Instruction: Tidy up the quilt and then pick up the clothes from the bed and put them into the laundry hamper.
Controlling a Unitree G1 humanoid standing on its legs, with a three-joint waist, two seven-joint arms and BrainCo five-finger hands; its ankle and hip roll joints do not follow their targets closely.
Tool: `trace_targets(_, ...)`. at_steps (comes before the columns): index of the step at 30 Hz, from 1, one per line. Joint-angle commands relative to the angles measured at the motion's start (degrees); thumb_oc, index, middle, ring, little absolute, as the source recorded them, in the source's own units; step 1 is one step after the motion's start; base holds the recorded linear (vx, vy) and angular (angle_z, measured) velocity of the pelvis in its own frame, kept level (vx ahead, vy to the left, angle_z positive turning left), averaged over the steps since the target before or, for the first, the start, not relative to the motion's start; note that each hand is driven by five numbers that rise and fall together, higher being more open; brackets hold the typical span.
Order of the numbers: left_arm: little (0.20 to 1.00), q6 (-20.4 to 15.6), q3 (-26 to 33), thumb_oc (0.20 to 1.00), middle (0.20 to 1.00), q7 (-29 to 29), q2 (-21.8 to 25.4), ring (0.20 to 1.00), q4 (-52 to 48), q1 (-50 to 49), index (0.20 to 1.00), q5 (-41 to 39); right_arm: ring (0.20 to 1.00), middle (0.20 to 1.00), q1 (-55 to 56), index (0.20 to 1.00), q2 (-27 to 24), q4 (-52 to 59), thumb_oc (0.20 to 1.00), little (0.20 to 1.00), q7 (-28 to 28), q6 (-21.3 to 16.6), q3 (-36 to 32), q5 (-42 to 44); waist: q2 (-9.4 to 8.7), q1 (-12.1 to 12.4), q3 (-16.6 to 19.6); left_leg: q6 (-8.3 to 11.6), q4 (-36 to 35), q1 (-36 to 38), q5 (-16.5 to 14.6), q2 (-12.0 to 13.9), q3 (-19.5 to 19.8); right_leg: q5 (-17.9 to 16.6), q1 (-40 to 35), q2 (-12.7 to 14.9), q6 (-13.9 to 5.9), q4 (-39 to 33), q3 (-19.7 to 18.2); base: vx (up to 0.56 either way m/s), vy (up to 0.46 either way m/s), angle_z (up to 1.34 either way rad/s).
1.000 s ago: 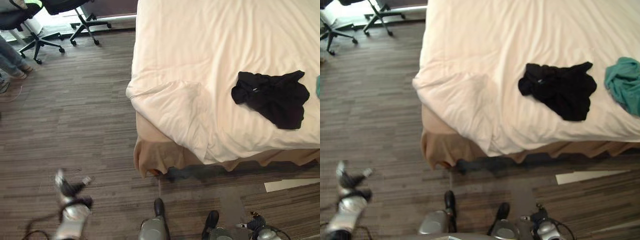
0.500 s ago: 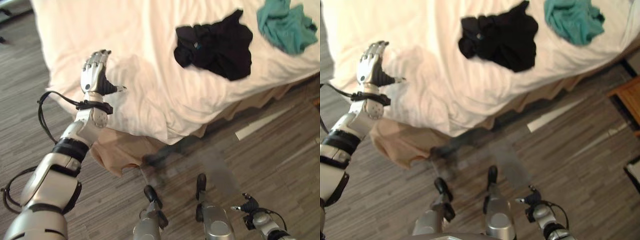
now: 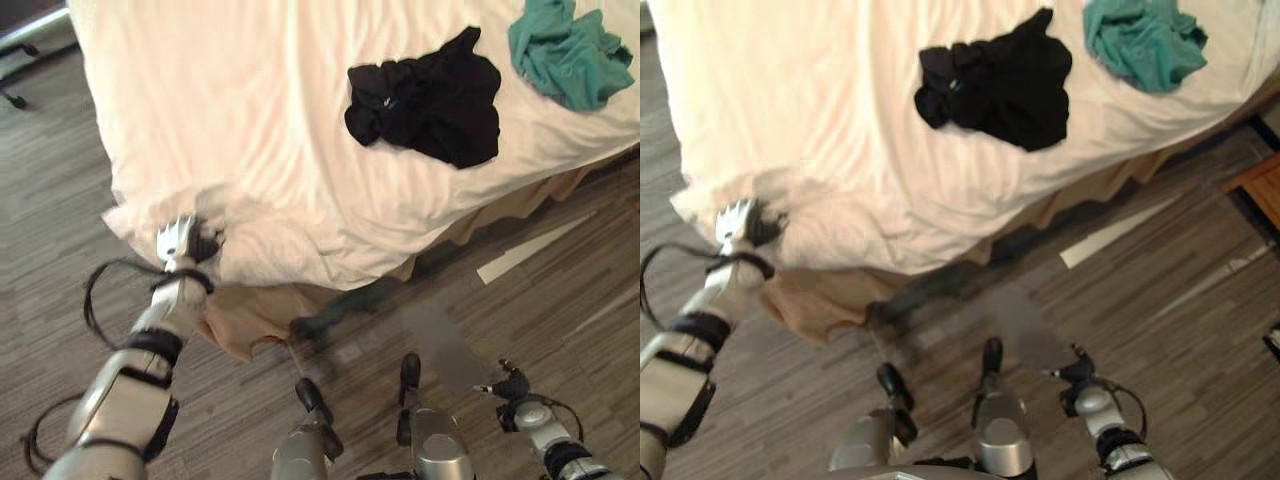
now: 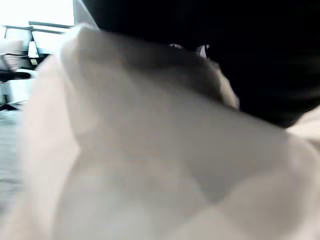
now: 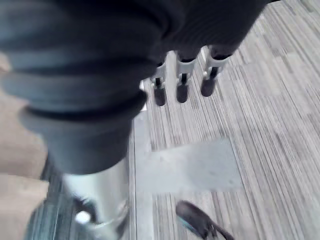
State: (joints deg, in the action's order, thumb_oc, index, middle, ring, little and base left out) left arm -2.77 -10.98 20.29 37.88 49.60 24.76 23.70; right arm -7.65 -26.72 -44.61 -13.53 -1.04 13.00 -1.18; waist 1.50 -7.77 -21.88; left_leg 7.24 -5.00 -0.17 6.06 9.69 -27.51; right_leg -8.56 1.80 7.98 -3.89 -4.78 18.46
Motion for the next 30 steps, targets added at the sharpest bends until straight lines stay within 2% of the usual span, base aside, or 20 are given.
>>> trace_targets(1, 1.0, 1.83, -2.4, 1.0, 1.0, -0.28, 0.46, 1.0, 8.56, -4.39, 1.0, -0.46, 1.0, 1.0, -2.25, 1.0, -1.78, -2.01, 1.0, 1.0, -3.21, -2.98, -3.23, -1.36, -0.19, 3.76, 3.35, 3.67, 6.61, -0.92, -4.49, 2.62, 1.44, 7.29, 1.54, 6.95, -8.86, 4.26, 2.16, 0.0, 0.029, 0.12)
trace_targets(3, 1.0, 1.31, 2.88, 1.0, 1.0, 0.99, -1.86, 1.0, 7.22, -14.26, 1.0, -1.6, 1.0, 1.0, -2.73, 1.0, -5.5, 9.82, 1.0, 1.0, -3.81, -4.25, -4.55, -4.45, -0.07, 5.48, 4.0, 3.23, 5.07, 0.91, -4.48, 1.96, 2.13, 7.33, -0.19, 7.08, -8.8, 4.15, 3.31, -0.01, 0.042, 0.21)
trace_targets(5, 1.0, 1.26, 5.17, 1.0, 1.0, 1.8, -4.62, 1.0, 7.79, -19.59, 1.0, -2.43, 1.0, 1.0, -4.26, 1.0, -7.27, 15.75, 1.0, 1.0, -3.89, -4.83, -4.73, -5.28, -0.09, 6.65, 4.27, 2.88, 4.42, 1.89, -4.49, 1.65, 2.71, 7.4, -1.36, 7.43, -8.74, 4.25, 4.19, -0.02, 0.039, 0.35)
trace_targets(7, 1.0, 1.47, 7.91, 1.0, 1.0, 2.19, -8.33, 1.0, 9.91, -25.37, 1.0, -4.88, 1.0, 1.0, -8.29, 1.0, -9.24, 22.44, 1.0, 1.0, -3.51, -5.43, -3.7, -6.68, -0.43, 9.32, 4.72, 2.5, 3.9, 2.37, -4.58, 1.43, 3.73, 7.38, -2.52, 7.82, -8.65, 4.36, 5.76, -0.03, 0.02, 0.41)
trace_targets(10, 1.0, 1.75, 8.56, 1.0, 1.0, 2.08, -10.06, 1.0, 13.2, -28.01, 1.0, -5.71, 1.0, 1.0, -12.85, 1.0, -9.96, 24.47, 1.0, 1.0, -3.02, -5.55, -1.54, -7.44, -0.64, 11.2, 5.04, 2.32, 3.61, 2.37, -4.53, 1.34, 4.42, 7.38, -3.04, 8.06, -8.67, 4.4, 6.79, -0.02, 0.006, 0.46)
trace_targets(12, 1.0, 2.08, 9.23, 1.0, 1.0, 2.1, -12.1, 1.0, 16.09, -29.89, 1.0, -7.42, 0.2, 0.2, -18.53, 0.2, -9.22, 24.91, 0.2, 0.2, -3.11, -5.48, 1.69, -7.1, -0.81, 13.23, 5.11, 2.19, 3.64, 1.92, -4.38, 1.25, 5.38, 7.44, -3.23, 8.16, -8.6, 4.61, 7.72, -0.03, 0.004, 0.53)
trace_targets(13, 1.0, 2.24, 9.76, 1.0, 1.0, 1.8, -13.92, 1.0, 17.59, -31.3, 1.0, -10.0, 0.2, 0.2, -23.97, 0.2, -6.76, 25.28, 0.2, 0.2, -2.75, -5.19, 5.12, -6.15, -0.94, 15.77, 4.94, 2.03, 3.67, 1.23, -4.12, 1.28, 6.28, 7.45, -3.04, 8.29, -8.53, 4.78, 8.54, -0.03, 0.002, 0.32)
trace_targets(14, 1.0, 2.23, 9.92, 1.0, 1.0, 1.81, -13.97, 1.0, 17.6, -31.3, 1.0, -10.03, 0.2, 0.2, -24.27, 0.2, -6.69, 25.08, 0.2, 0.2, -2.8, -5.22, 5.34, -6.12, -0.95, 15.58, 4.88, 2.03, 3.71, 1.19, -4.13, 1.29, 6.33, 7.48, -3.04, 8.3, -8.53, 4.8, 8.58, -0.08, -0.028, 0.31)
trace_targets(15, 1.0, 2.64, 9.48, 1.0, 1.0, 1.87, -14.78, 1.0, 18.76, -31.8, 1.0, -11.6, 0.2, 0.2, -30.9, 0.2, -3.55, 24.28, 0.2, 0.2, -2.59, -5.03, 8.91, -4.87, -0.86, 18.25, 4.14, 2.05, 3.94, -0.39, -3.6, 1.51, 7.42, 7.56, -2.31, 8.3, -8.45, 5.19, 9.25, -0.06, -0.023, 0.27)
trace_targets(16, 1.0, 2.62, 9.65, 1.0, 1.0, 1.87, -14.83, 1.0, 18.81, -31.7, 1.0, -11.61, 0.2, 0.2, -31.32, 0.2, -3.44, 23.95, 0.2, 0.2, -2.66, -5.14, 9.12, -4.8, -0.89, 18.07, 4.07, 2.06, 4.02, -0.52, -3.61, 1.53, 7.48, 7.6, -2.23, 8.3, -8.43, 5.25, 9.28, -0.1, -0.036, 0.41)
trace_targets(17, 1.0, 2.6, 8.79, 1.0, 1.0, 2.13, -15.0, 1.0, 18.97, -31.51, 1.0, -12.17, 0.2, 0.2, -35.31, 0.2, -1.76, 22.47, 0.2, 0.2, -2.65, -4.99, 10.9, -3.76, -0.86, 19.47, 3.39, 2.16, 4.15, -1.52, -3.27, 1.75, 8.04, 7.57, -1.5, 8.21, -8.39, 5.5, 9.52, -0.08, -0.024, 0.42)
trace_targets(19, 1.0, 2.46, 6.77, 1.0, 1.0, 2.48, -14.14, 1.0, 19.18, -29.77, 1.0, -12.57, 0.2, 0.2, -44.8, 0.2, 0.54, 17.49, 0.2, 0.2, -2.73, -4.68, 14.46, -2.38, -0.73, 21.36, 1.57, 2.51, 4.58, -3.81, -2.51, 2.38, 9.07, 7.55, -0.07, 8.02, -8.16, 5.88, 10.06, -0.13, -0.039, 0.53)
trace_targets(20, 1.0, 1.86, 3.48, 1.0, 1.0, 3.0, -13.23, 1.0, 18.26, -27.21, 1.0, -12.78, 0.2, 0.2, -50.67, 0.2, 4.12, 10.37, 0.2, 0.2, -2.65, -4.24, 16.64, -0.31, -0.26, 23.32, -0.35, 3.1, 5.27, -6.35, -1.75, 3.03, 10.16, 7.69, 1.55, 7.91, -7.91, 6.7, 10.72, -0.11, -0.033, 0.4)
trace_targets(22, 1.0, 1.61, 2.13, 1.0, 1.0, 3.33, -13.23, 1.0, 17.6, -25.96, 1.0, -12.85, 0.2, 0.2, -52.59, 0.2, 5.13, 8.11, 0.2, 0.2, -2.58, -3.99, 17.34, 0.44, 0.02, 23.84, -1.04, 3.34, 5.43, -7.25, -1.37, 3.27, 10.55, 7.79, 2.19, 7.88, -7.81, 7.19, 11.09, -0.07, -0.015, 0.19)
trace_targets(25, 1.0, 1.24, -3.14, 1.0, 1.0, 4.24, -13.45, 1.0, 15.64, -21.02, 1.0, -11.99, 0.2, 0.2, -53.12, 0.2, 12.43, 2.4, 0.2, 0.2, -1.83, -3.4, 19.97, 0.93, 1.3, 24.77, -3.57, 3.85, 5.93, -10.08, -0.52, 3.89, 11.41, 8.34, 4.27, 8.16, -7.7, 9.11, 12.15, -0.07, 0.001, 0.23)
trace_targets(26, 1.0, 1.33, -4.24, 1.0, 1.0, 4.66, -13.72, 1.0, 15.17, -19.49, 1.0, -12.19, 0.2, 0.2, -51.94, 0.2, 14.79, 1.31, 0.2, 0.2, -1.48, -3.26, 20.67, 1.11, 1.66, 24.8, -4.46, 3.89, 6.09, -11.03, -0.34, 3.96, 11.6, 8.65, 5.19, 8.36, -7.7, 9.98, 12.4, -0.09, 0.026, 0.17)
trace_targets(27, 1.0, 1.38, -6.13, 1.0, 1.0, 5.26, -14.32, 1.0, 13.68, -17.31, 1.0, -12.33, 0.2, 0.2, -48.77, 0.2, 19.2, -1.2, 0.2, 0.2, -0.05, -2.56, 22.62, 0.57, 2.25, 24.57, -5.8, 3.87, 6.17, -12.24, -0.16, 3.92, 11.88, 8.95, 6.53, 8.58, -7.61, 11.23, 12.43, -0.07, 0.016, 0.17)
trace_targets(28, 1.0, 1.38, -6.12, 1.0, 1.0, 5.27, -14.34, 1.0, 13.69, -17.34, 1.0, -12.33, 0.2, 0.2, -48.76, 0.2, 19.25, -1.25, 0.2, 0.2, -0.07, -2.59, 22.65, 0.55, 2.23, 24.53, -5.71, 3.87, 6.2, -12.33, -0.17, 3.91, 11.91, 9.0, 6.63, 8.61, -7.61, 11.32, 12.44, -0.05, 0.015, 0.15)
trace_targets(30, 1.0, 1.03, -7.68, 1.0, 1.0, 5.77, -15.17, 1.0, 11.03, -15.73, 1.0, -11.99, 0.2, 0.2, -42.61, 0.2, 23.39, -5.21, 0.2, 0.2, 2.61, -1.63, 26.01, -1.77, 2.55, 23.75, -7.18, 3.69, 6.93, -13.56, -0.33, 3.66, 11.96, 9.32, 8.04, 8.92, -7.52, 12.7, 11.99, -0.03, 0.025, 0.08)
